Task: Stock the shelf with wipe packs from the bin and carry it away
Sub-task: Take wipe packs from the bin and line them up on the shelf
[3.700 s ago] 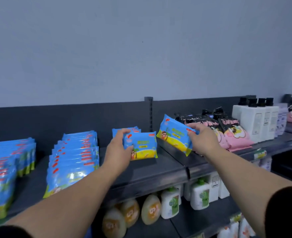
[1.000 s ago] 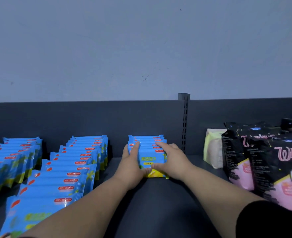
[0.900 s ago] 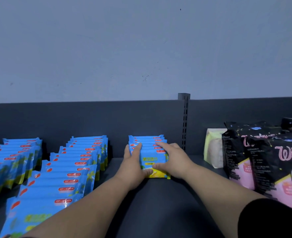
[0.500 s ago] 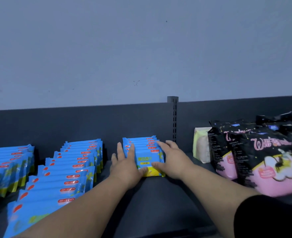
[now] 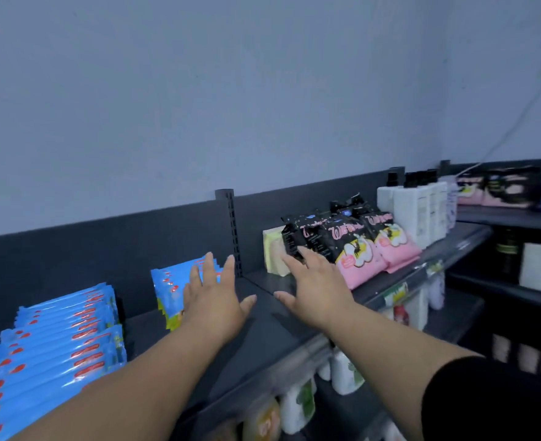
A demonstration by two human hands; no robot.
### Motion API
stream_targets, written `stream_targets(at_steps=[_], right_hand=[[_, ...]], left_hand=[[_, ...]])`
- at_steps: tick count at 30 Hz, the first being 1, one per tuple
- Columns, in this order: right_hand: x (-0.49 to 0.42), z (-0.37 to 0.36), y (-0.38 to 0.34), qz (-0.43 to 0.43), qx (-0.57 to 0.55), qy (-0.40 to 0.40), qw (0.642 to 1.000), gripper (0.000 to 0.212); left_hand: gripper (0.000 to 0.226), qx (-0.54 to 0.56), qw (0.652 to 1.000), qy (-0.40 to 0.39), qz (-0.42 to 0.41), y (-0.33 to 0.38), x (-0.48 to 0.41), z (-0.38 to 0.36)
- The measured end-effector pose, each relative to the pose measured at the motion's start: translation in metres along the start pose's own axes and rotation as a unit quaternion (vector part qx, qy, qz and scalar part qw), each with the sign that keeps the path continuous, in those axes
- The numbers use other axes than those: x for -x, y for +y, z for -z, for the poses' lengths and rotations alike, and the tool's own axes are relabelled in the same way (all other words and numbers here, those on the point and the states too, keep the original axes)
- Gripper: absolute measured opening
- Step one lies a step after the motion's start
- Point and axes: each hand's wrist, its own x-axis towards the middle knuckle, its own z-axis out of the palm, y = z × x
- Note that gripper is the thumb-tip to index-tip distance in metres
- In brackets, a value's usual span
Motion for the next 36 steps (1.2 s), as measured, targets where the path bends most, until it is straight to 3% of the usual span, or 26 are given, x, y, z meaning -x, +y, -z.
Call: stream_targets(at_steps=[9,17,28,36], right_hand=[[0.133,0.060,0.074,-0.150,0.059,0.013,0.987,0.073],[0.219,0.107,0.141,-0.227,0.086,0.023,0.970,0.070],[0.326,0.138,0.274,-0.279,0.090,-0.032,0.956,0.070],[0.383,0.094,0.339,-0.314,0.068,-0.101,0.942,0.070]], left_hand=[[0.083,0.047,0.985,-0.006,-0.165,0.101,0.073,-0.008],[0.082,0.064,0.969,-0.043,-0.237,0.199,0.131,-0.005],[0.077,0.095,0.962,-0.079,-0.243,0.342,0.212,-0.051],[0.072,0.081,0.962,-0.138,-0.219,0.370,0.250,-0.123]])
